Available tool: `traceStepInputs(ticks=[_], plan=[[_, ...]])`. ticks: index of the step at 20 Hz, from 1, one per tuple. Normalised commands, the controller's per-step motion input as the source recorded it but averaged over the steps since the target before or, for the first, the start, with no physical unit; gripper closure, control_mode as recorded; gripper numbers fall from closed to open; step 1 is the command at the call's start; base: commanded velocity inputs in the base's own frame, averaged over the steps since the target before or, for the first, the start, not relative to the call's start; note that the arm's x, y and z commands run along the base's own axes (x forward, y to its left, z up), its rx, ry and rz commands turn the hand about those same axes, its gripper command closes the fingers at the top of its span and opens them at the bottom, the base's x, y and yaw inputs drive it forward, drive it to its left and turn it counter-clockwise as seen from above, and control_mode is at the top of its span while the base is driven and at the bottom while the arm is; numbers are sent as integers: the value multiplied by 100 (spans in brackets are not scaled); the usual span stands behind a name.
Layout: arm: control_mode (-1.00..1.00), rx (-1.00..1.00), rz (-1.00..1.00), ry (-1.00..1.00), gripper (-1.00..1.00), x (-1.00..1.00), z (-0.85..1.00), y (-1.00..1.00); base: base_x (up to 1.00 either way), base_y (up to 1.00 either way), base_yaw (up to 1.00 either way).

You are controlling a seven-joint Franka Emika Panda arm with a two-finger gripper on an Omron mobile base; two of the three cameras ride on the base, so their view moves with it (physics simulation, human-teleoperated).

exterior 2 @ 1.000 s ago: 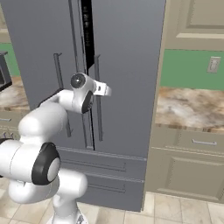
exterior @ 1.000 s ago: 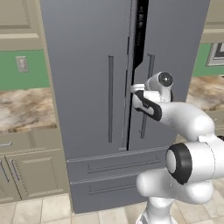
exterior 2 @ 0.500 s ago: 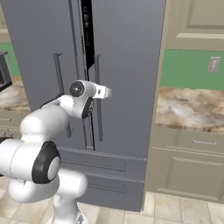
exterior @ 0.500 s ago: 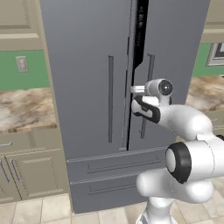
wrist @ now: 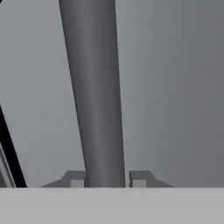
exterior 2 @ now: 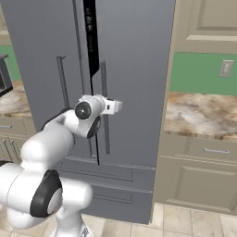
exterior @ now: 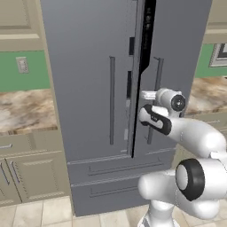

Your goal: Take the lemon wedge from the fridge and place it on the plate with fish on the dining counter.

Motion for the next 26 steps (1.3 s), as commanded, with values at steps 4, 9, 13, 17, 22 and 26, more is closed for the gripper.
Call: traceStepInputs(ticks=[4,9,13,17,22,26], plan=[[-100,10,-12,-27,100,-100,3,-71,0,0,0],[-100,21,-19,-14,100,-100,18,-80,0,0,0],[-100,27,-23,-5,100,-100,37,-91,0,0,0],[-100,25,-28,-8,-100,-100,68,-66,0,0,0],[-100,-4,-19,-3,-100,-60,38,43,0,0,0],[-100,-21,-11,12,-100,8,2,100,0,0,0]])
